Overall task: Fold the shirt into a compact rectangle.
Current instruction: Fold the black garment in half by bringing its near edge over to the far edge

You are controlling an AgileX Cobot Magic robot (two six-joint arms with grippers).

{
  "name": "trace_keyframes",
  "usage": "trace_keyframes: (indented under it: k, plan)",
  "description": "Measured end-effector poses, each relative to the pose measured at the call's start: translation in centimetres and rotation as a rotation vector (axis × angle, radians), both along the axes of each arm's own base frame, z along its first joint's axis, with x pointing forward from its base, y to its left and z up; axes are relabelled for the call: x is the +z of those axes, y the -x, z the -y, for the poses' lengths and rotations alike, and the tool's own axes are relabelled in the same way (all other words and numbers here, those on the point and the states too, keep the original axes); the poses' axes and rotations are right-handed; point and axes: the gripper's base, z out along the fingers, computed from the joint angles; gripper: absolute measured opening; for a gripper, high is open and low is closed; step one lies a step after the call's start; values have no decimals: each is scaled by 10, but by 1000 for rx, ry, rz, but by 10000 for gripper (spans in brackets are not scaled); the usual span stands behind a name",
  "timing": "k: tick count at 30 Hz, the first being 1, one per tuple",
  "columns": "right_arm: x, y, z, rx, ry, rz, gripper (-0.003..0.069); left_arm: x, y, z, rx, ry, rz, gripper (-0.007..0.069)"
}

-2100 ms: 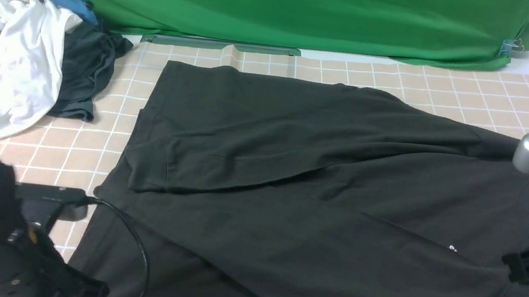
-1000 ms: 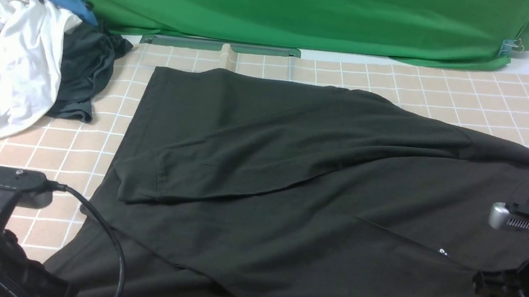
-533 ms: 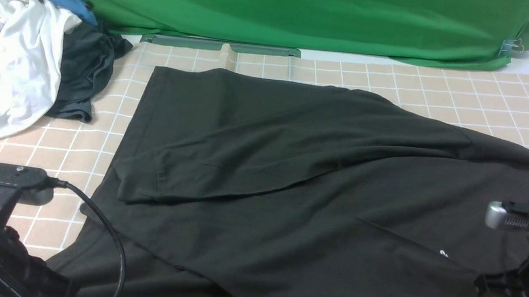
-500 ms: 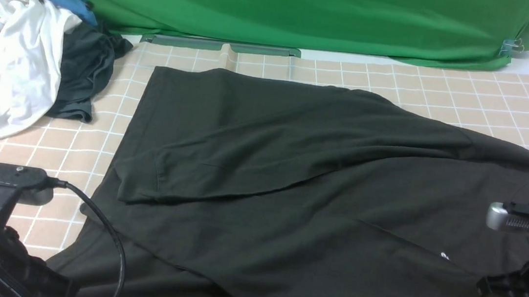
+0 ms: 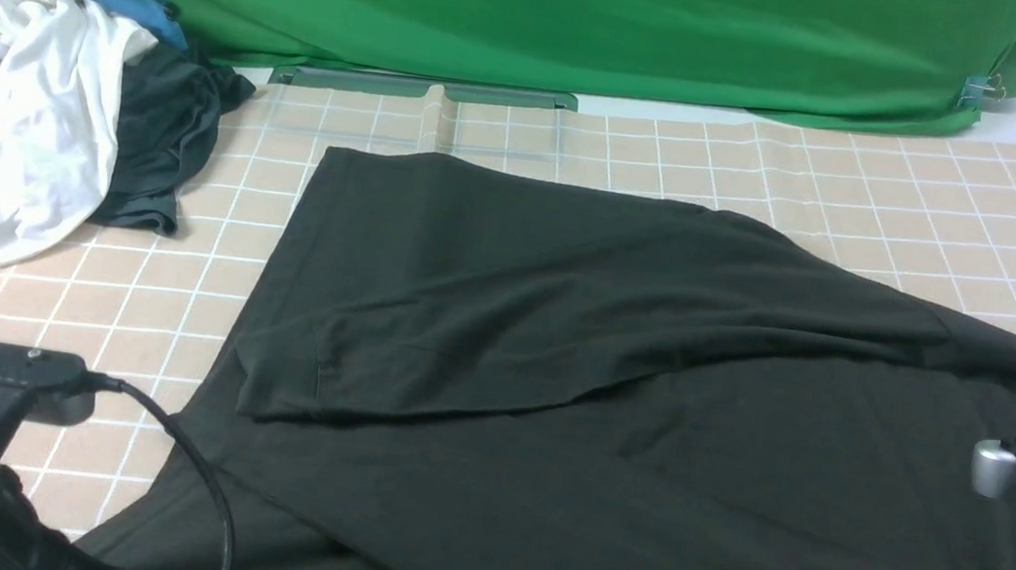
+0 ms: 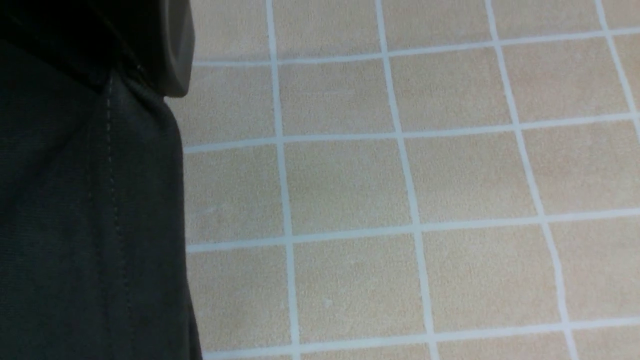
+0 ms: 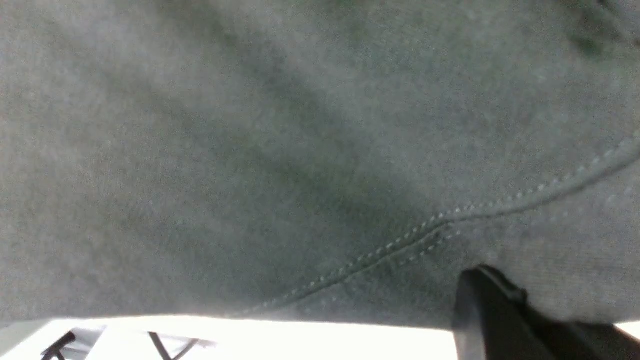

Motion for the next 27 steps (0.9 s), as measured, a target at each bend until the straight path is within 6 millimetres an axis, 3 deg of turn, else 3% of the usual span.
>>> trace_keyframes:
  k: [10, 17, 26, 27]
  plan:
    - [0, 1, 1, 25, 2, -14, 59, 2, -2, 3, 2, 27, 14, 36]
    - [0, 0, 1, 50, -2, -4, 59, 22, -20, 8, 30, 60, 135, 36]
    - [31, -28, 0, 57, 3, 126, 58, 56, -80, 22, 41, 72, 217, 36]
    - [38, -34, 0, 59, 5, 150, 58, 62, -95, 24, 52, 76, 231, 36]
